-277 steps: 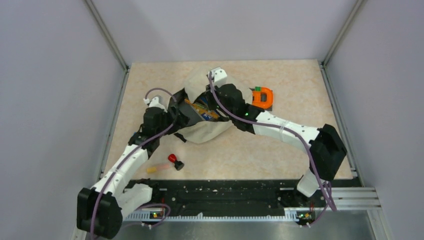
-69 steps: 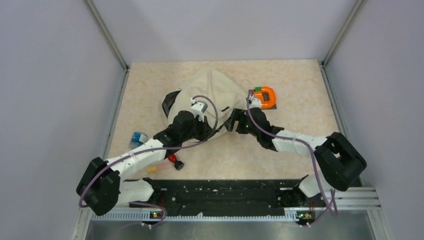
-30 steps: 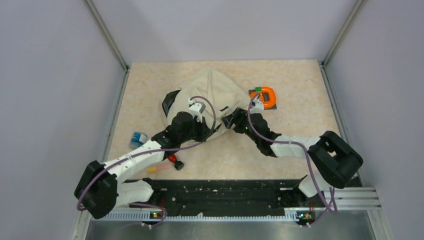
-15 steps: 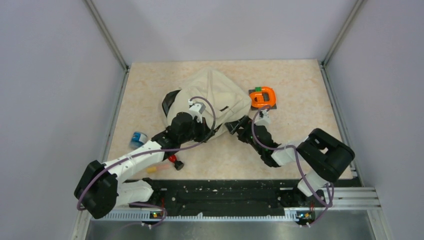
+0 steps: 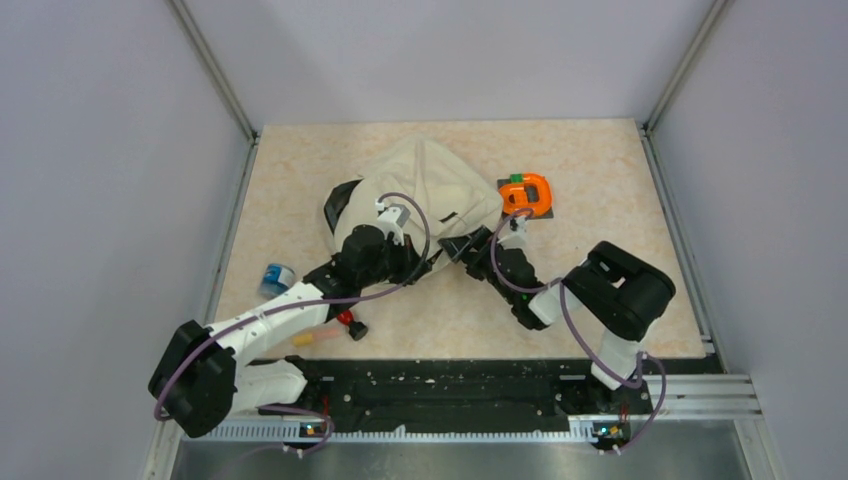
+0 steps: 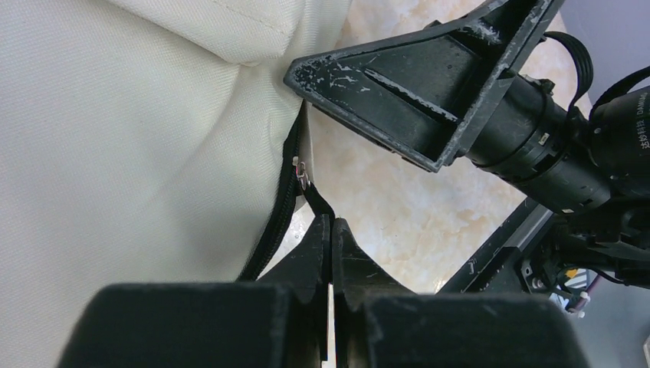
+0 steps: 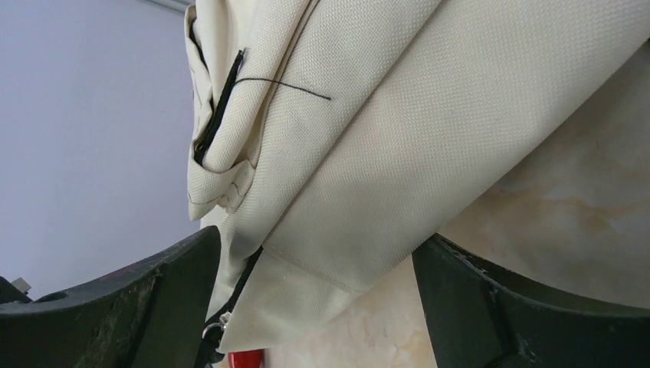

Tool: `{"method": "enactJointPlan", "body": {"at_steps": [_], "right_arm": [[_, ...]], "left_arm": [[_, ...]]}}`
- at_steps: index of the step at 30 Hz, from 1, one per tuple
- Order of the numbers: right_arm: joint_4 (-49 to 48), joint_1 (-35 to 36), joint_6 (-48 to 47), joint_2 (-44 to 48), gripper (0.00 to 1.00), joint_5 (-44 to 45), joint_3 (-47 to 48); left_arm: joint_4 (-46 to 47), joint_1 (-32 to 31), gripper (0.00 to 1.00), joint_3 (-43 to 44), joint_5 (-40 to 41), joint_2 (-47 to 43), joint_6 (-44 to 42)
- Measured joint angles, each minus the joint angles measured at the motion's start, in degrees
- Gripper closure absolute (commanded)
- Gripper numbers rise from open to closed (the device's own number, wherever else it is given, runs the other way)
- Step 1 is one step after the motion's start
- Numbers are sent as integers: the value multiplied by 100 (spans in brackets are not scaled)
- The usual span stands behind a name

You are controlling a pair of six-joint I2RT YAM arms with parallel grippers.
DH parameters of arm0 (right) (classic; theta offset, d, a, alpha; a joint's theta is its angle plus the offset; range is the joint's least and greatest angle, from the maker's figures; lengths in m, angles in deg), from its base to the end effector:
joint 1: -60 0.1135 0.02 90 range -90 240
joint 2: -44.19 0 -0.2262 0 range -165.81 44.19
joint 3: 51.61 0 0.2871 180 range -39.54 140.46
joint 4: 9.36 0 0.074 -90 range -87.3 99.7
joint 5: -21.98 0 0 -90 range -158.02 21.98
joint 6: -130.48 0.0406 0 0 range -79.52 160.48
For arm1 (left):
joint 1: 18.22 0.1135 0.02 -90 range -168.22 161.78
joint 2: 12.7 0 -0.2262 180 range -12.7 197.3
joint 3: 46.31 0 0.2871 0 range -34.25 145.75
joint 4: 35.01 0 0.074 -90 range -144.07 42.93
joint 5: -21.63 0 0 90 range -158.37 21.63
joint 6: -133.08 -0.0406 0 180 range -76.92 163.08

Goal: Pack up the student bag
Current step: Zip the student bag at the center of the board.

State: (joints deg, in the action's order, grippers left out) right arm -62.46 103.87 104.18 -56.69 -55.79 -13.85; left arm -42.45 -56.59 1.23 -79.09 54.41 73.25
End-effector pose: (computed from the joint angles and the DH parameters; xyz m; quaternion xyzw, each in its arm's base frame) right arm 0.2254 0.2048 0.0598 0.1986 0.7386 0.4673 0.4434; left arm 0.2337 -0.1946 0.1740 0.1094 0.8433 -0.3587 0.3850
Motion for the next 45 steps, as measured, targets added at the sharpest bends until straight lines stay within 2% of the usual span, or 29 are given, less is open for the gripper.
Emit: {"method": "enactJointPlan", "body": {"at_steps": [1, 5, 6, 8, 18, 25, 33, 37, 45], "right_arm": [[4, 0, 0, -35, 24, -15, 37], [24, -9, -48, -120, 76, -39, 192], [37, -20, -42, -120, 86, -48, 227], [81, -61, -35, -118, 100, -79, 289], [553, -361, 42, 232, 100, -610, 295], [951, -372, -28, 566, 100, -929, 295], [1384, -372, -345, 850, 100, -1178, 367], [1950, -409, -745, 1049, 100, -1231, 592], [3161, -885, -1447, 1073, 100, -1526, 1344]], "left_arm": [[17, 0, 100, -11, -17, 0, 15], [46, 0, 100, -17, -28, 0, 11], [48, 0, 100, -17, 4, 0, -11], [13, 0, 100, -17, 181, -22, -44], [-476, -15, 100, -48, 1226, -667, -289], [-769, -26, 100, -160, 1443, -1147, -367], [-787, -24, 100, -413, 955, -1646, -741], [-664, 11, 100, -422, 643, -1626, -861], [282, 66, 100, -343, 225, -680, -988]]}}
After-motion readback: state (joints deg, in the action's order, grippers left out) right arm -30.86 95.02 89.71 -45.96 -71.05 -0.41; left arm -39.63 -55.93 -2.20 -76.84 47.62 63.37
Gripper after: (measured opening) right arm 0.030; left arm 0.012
